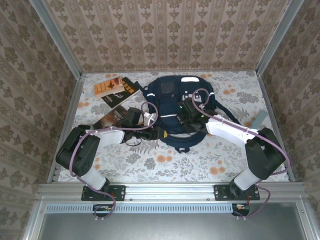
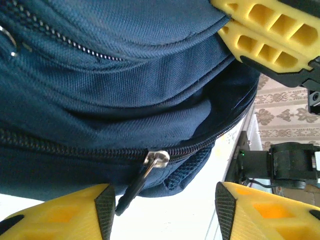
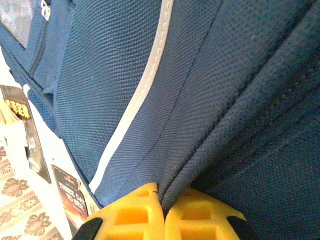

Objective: Pack the student bag

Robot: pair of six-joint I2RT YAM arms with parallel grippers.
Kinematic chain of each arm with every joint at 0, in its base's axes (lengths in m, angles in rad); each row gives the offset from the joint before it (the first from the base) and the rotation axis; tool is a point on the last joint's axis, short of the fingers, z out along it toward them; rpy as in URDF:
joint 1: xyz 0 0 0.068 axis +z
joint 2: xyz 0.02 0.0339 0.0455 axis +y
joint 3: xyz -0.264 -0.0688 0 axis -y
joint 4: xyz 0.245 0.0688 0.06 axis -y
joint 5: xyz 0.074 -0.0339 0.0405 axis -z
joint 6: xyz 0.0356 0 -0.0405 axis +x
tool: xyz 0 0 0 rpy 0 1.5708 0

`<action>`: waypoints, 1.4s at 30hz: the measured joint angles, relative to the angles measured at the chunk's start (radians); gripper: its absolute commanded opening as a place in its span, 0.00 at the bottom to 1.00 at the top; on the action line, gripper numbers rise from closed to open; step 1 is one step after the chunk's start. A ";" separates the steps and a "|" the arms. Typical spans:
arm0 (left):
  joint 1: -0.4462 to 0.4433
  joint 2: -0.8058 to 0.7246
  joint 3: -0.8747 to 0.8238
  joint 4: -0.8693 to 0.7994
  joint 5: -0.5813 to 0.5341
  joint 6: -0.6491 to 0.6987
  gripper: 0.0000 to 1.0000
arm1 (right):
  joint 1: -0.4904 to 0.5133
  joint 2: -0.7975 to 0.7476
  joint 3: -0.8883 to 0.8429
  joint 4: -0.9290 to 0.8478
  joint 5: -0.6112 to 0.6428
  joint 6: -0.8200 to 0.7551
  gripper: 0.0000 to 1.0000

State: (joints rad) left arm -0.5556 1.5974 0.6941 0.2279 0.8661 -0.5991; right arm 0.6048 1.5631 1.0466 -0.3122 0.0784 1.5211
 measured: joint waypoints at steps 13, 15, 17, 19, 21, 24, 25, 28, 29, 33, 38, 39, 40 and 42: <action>-0.047 0.000 0.000 -0.016 -0.050 0.026 0.32 | 0.000 -0.031 -0.027 0.021 -0.007 -0.043 0.00; -0.051 0.000 0.000 -0.025 -0.065 0.061 0.28 | 0.000 -0.032 -0.027 0.021 -0.007 -0.050 0.00; -0.052 0.000 0.000 -0.030 -0.075 0.084 0.26 | 0.000 -0.032 -0.027 0.021 -0.007 -0.053 0.00; -0.052 0.000 0.000 -0.034 -0.082 0.104 0.25 | 0.000 -0.032 -0.027 0.021 -0.007 -0.054 0.00; -0.052 0.000 0.000 -0.034 -0.086 0.113 0.24 | 0.000 -0.032 -0.027 0.021 -0.007 -0.055 0.00; -0.052 0.001 0.000 -0.033 -0.088 0.124 0.32 | 0.000 -0.032 -0.027 0.021 -0.008 -0.056 0.00; -0.052 0.003 0.000 -0.031 -0.088 0.126 0.34 | 0.000 -0.032 -0.027 0.022 -0.008 -0.056 0.00; -0.053 0.014 0.000 -0.023 -0.089 0.123 0.34 | 0.000 -0.032 -0.027 0.022 -0.011 -0.056 0.00; -0.053 0.019 0.000 -0.021 -0.089 0.123 0.34 | 0.000 -0.032 -0.027 0.023 -0.011 -0.056 0.00; -0.055 0.031 0.003 -0.014 -0.097 0.122 0.24 | 0.000 -0.032 -0.028 0.025 -0.012 -0.056 0.00; -0.060 0.033 0.008 -0.016 -0.122 0.123 0.09 | 0.000 -0.032 -0.035 0.026 -0.014 -0.057 0.00; -0.060 0.032 0.008 -0.017 -0.129 0.126 0.06 | 0.000 -0.032 -0.036 0.027 -0.014 -0.057 0.00; -0.061 0.032 0.008 -0.019 -0.137 0.128 0.03 | 0.000 -0.033 -0.039 0.027 -0.014 -0.057 0.00; -0.061 0.027 0.008 -0.029 -0.167 0.134 0.00 | 0.000 -0.035 -0.043 0.026 -0.011 -0.058 0.00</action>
State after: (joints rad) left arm -0.6170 1.6241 0.7025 0.1993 0.6991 -0.4648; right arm 0.6048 1.5280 1.0031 -0.2859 0.0677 1.4635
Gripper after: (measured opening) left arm 0.040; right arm 0.060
